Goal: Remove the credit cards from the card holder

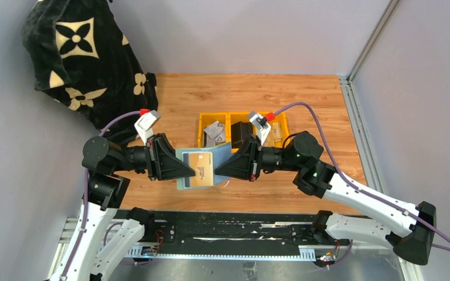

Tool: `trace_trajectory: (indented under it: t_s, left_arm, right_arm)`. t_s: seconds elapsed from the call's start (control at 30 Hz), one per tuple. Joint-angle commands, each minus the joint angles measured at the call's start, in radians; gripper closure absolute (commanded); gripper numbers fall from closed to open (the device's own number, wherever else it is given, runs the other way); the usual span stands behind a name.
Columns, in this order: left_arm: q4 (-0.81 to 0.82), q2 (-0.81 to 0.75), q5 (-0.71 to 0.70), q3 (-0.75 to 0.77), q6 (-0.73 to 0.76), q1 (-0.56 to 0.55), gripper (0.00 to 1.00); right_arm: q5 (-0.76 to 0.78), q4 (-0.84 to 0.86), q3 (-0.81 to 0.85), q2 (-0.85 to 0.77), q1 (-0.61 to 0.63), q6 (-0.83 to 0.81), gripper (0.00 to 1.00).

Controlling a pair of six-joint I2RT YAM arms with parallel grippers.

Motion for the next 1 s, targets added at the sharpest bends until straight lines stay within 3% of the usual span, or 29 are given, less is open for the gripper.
trace_trajectory:
  t_s: [0.0,0.07,0.27,0.6,0.97]
  left_arm:
    - [-0.014,-0.009,0.032,0.042,0.029,-0.003,0.89]
    - [-0.036,-0.007,0.027,0.043,0.049,-0.003,0.89]
    - [-0.135,0.002,0.011,0.068,0.127,-0.003,0.89]
    - [-0.196,0.014,-0.005,0.086,0.191,-0.003,0.89]
    - [-0.200,0.018,-0.007,0.100,0.193,-0.003,0.90]
  right_arm:
    - [0.010,-0.015,0.002,0.007,-0.013,-0.014,0.97]
    - [-0.020,0.004,0.025,0.033,-0.011,0.001,0.81]
    - [-0.088,0.095,0.044,0.071,-0.010,0.054,0.66]
    - [-0.071,0.025,0.052,0.018,-0.009,0.025,0.66]
    - [-0.097,0.019,0.098,0.072,-0.009,0.024,0.64]
